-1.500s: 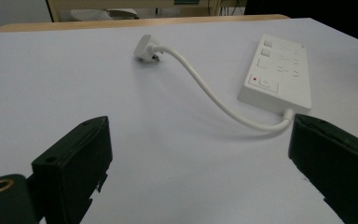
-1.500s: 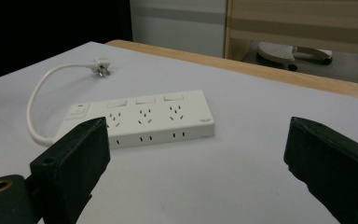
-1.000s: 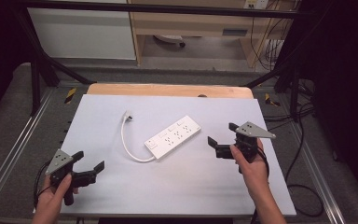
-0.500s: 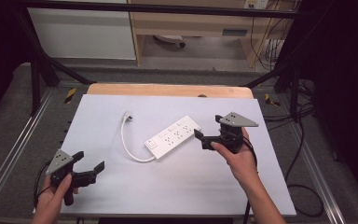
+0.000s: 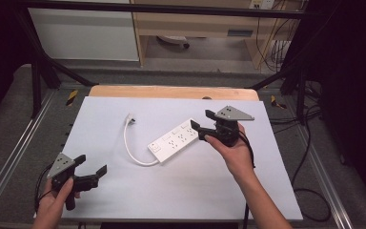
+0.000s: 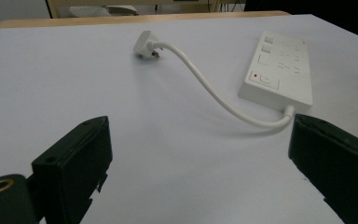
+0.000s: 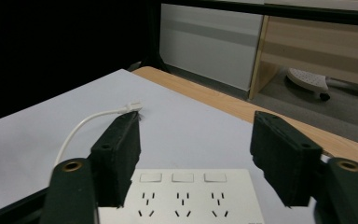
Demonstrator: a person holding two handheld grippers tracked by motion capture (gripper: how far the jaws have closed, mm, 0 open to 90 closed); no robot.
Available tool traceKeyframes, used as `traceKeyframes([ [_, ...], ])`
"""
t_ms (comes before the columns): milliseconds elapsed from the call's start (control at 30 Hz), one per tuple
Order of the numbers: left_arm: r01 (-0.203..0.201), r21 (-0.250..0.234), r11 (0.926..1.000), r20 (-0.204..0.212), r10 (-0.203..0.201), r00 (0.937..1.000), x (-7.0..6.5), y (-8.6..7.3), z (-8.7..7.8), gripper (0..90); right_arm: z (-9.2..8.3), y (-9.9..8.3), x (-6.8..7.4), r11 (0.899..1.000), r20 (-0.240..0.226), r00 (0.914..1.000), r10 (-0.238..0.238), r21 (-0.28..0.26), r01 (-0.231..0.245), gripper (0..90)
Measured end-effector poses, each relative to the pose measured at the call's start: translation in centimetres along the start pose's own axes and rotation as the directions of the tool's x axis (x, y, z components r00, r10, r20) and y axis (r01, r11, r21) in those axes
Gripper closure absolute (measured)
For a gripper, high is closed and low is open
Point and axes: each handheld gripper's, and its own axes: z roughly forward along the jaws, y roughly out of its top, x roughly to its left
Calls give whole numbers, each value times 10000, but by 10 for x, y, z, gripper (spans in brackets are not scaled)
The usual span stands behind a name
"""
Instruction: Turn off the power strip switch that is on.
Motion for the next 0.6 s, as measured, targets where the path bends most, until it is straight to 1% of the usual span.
traceKeyframes([
  [167, 12, 16, 10000, 5, -12, 10000, 0, 0, 0, 60, 7, 3, 2, 9997, -62, 9998, -214, -86, 213, 493],
  [200, 17, 28, 10000, 12, -17, 10000, 0, 0, 0, 60, 7, 3, 2, 9997, -62, 9998, -214, -86, 213, 493],
  [233, 2, 44, 10000, 13, -2, 10000, 0, -1, 1, 60, 10, 5, 2, 9996, -78, 9997, -226, -153, 224, 548],
  [333, 34, 44, 10000, 35, -34, 10000, -1, -1, 1, 60, 14, 7, 1, 9994, -88, 9996, -273, -193, 271, 626],
  [500, 36, 34, 10000, 44, -36, 10000, 0, -1, 1, 60, 19, 9, 1, 9988, -172, 9992, -357, -329, 352, 746],
  [533, 38, 32, 10000, 44, -39, 10000, 0, -1, 1, 60, 19, 9, 1, 9988, -172, 9992, -357, -329, 352, 746],
  [567, 32, 33, 10000, 43, -32, 10000, -1, -1, 1, 60, 22, 9, 2, 9981, -206, 9986, -488, -393, 479, 782],
  [600, 27, 38, 10000, 45, -27, 10000, -1, -1, 1, 60, 23, 9, 3, 9978, -227, 9983, -540, -388, 531, 797],
])
